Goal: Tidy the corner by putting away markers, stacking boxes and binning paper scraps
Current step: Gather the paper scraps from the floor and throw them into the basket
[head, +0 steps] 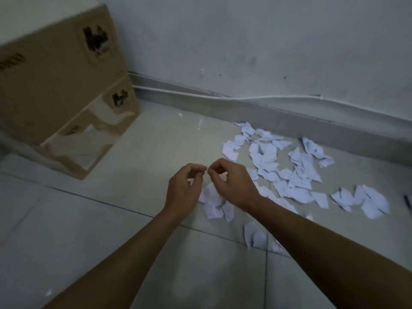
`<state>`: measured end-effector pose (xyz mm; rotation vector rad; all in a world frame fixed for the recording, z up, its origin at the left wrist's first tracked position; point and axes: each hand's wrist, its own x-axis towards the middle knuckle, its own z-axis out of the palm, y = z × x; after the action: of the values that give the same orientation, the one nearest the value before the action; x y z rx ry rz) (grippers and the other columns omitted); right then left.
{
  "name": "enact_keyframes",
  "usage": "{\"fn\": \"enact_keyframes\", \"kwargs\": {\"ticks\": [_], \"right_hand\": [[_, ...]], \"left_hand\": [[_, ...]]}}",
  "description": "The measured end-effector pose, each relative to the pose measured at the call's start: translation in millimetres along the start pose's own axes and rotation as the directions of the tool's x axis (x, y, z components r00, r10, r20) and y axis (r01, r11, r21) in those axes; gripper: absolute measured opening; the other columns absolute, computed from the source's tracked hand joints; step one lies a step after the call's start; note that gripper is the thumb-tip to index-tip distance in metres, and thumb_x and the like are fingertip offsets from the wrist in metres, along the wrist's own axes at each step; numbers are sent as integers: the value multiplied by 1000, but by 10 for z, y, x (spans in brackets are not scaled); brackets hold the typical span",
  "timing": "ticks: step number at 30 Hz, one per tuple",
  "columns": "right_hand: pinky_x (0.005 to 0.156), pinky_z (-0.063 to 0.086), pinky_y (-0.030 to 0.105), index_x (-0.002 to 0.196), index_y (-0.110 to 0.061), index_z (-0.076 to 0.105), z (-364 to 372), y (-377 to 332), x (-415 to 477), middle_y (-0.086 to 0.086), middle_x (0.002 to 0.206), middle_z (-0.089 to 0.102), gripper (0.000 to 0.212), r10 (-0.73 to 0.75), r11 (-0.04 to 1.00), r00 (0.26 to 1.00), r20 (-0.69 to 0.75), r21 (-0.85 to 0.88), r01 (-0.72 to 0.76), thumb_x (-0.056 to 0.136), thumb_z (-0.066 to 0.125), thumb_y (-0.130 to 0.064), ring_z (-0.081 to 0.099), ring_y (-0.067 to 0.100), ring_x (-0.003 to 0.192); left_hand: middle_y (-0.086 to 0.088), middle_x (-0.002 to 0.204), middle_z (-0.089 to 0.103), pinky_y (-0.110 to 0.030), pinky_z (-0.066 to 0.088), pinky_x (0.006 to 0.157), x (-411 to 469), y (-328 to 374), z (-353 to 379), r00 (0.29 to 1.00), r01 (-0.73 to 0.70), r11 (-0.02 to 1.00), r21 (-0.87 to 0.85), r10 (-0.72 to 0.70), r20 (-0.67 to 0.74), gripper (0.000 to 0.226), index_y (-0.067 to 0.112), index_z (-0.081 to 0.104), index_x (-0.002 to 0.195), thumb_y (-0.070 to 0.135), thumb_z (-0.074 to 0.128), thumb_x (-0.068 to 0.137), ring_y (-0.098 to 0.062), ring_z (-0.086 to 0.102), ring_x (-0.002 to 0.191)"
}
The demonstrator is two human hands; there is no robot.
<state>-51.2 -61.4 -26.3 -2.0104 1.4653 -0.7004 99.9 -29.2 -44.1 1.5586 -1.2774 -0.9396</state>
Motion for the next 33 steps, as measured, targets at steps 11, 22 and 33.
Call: {"fn": "enact_keyframes", "kwargs": {"ticks": [11,22,33], "right_hand": [[119,-15,47,158,-25,-11,-176,1016,-1169,0,163,-25,103,60,777,888,456,-580,245,85,29,-85,-24,20,150],[119,14,53,155,-19,28,133,1090,-150,7,164,22,64,-33,946,990,141,-315,76,99,39,-46,22,25,150],[112,31,50,145,-11,44,-456,1478,1242,11,148,47,46,-16,953,1000,-26,-304,7,102,42,-27,40,27,137]], "left_hand": [[-5,158,30,-32,3,120,-412,-559,720,990,-50,937,346,0,144,59,17,35,148,35,41,92,-24,17,149],[9,161,14,-30,2,123,-124,-439,1146,990,-85,973,214,59,126,72,25,19,153,65,20,93,-9,9,150],[0,163,19,-41,12,122,324,-499,1376,965,-262,879,399,244,95,77,23,21,154,68,31,93,-15,13,151]]}}
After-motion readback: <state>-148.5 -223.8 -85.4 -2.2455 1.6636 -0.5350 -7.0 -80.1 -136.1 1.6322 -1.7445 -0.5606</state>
